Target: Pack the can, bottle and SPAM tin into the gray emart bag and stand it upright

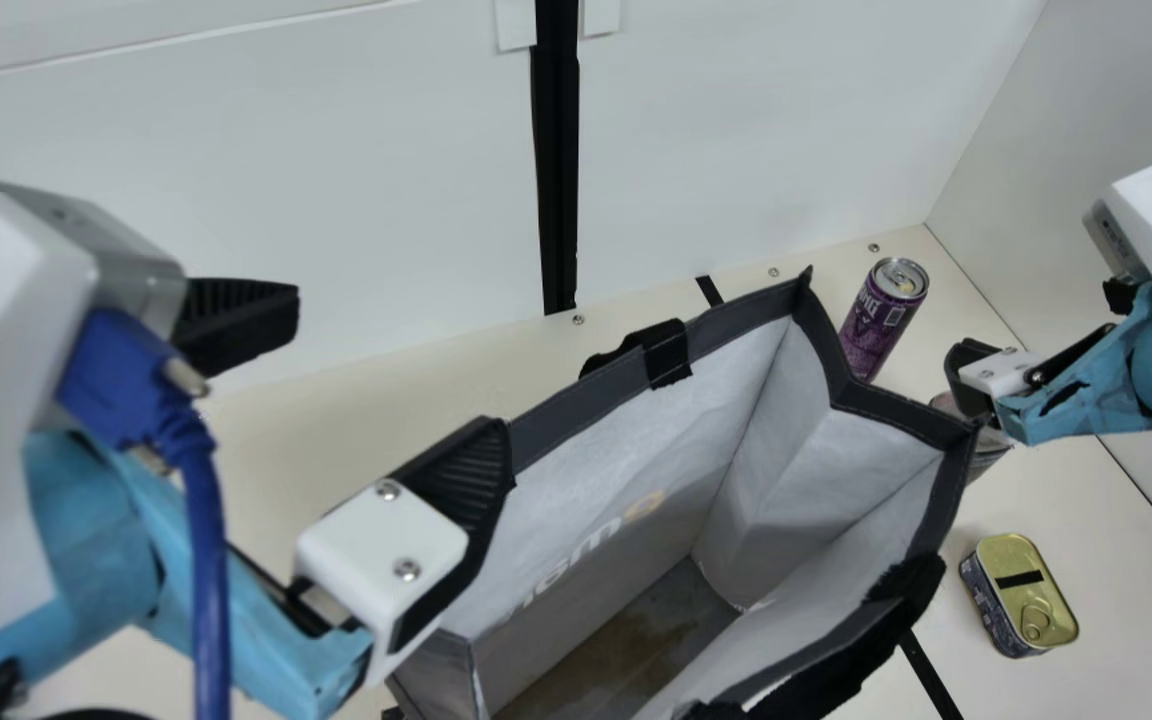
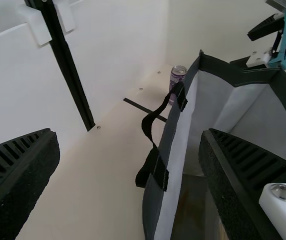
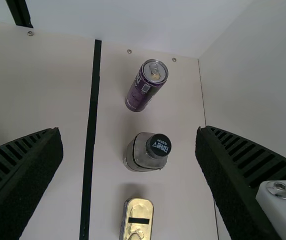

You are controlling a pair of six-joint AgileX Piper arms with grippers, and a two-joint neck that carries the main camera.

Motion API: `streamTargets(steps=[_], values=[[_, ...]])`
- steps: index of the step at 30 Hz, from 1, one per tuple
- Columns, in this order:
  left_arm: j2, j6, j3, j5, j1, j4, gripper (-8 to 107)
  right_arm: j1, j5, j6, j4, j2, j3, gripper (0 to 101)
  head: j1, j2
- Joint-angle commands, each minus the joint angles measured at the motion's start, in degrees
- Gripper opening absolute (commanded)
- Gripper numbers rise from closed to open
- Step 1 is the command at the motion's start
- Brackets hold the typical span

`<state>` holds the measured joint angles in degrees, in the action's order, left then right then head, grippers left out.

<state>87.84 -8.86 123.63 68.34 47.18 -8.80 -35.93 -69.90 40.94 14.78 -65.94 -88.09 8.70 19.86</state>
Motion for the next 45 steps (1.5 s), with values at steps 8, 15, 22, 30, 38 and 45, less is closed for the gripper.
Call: streamTargets(steps=[8,15,22,30,38,45], values=[[3.4,-0.8,3.1,1.6,1.3,-2.2,90,0.0,0.0,0.0,0.0,0.0,0.0,95,1.3,0.1],[5.9,-1.3,3.9,1.6,1.3,-4.5,90,0.0,0.0,0.0,0.0,0.0,0.0,95,1.3,0.1],[8.4,-2.0,4.1,1.6,1.3,-6.0,90,0.0,0.0,0.0,0.0,0.0,0.0,95,1.3,0.1],[10.9,-2.5,4.2,1.6,1.7,-6.5,90,0.0,0.0,0.0,0.0,0.0,0.0,95,1.3,0.1],[13.2,-3.4,4.1,1.6,1.4,-7.2,90,0.0,0.0,0.0,0.0,0.0,0.0,95,1.3,0.1],[14.7,-3.8,3.5,1.6,1.3,-7.7,90,0.0,0.0,0.0,0.0,0.0,0.0,95,1.3,0.1]])
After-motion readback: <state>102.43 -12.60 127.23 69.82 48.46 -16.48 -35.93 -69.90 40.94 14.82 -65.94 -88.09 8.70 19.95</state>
